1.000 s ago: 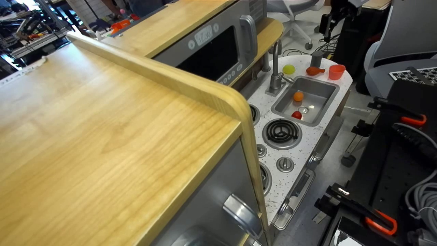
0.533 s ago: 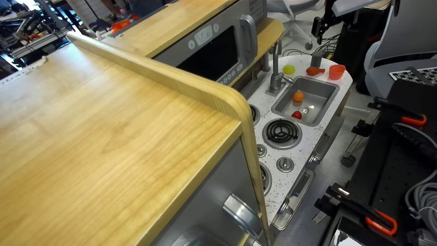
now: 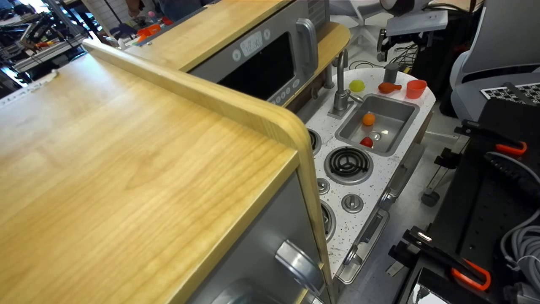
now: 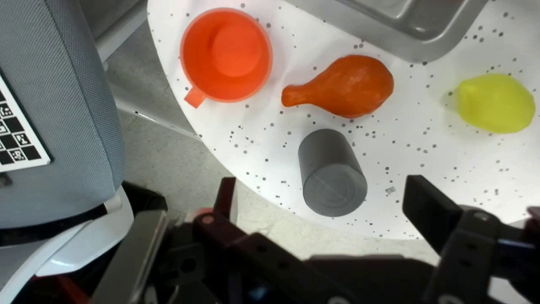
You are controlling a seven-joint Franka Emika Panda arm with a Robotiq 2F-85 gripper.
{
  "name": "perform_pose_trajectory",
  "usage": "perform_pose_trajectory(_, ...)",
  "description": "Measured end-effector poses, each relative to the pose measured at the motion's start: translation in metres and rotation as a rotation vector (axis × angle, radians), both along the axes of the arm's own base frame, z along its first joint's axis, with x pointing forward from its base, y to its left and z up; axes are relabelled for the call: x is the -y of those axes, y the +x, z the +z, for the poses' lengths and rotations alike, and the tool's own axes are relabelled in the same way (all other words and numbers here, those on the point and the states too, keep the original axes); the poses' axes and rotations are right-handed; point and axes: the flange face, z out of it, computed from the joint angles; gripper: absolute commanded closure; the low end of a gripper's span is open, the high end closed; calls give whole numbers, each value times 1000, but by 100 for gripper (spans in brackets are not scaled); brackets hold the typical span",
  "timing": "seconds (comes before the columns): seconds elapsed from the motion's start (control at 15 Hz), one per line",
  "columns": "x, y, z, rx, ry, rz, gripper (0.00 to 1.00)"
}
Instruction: Pick the gray object and put it in the orange cup
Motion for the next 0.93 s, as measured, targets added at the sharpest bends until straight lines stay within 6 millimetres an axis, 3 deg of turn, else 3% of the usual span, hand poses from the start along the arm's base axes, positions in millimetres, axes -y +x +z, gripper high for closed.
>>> perform_pose_trajectory(0.47, -6, 15, -28, 38, -65, -278, 0)
perform_pose_trajectory(0.93, -8, 34, -29, 86, -78, -359, 0)
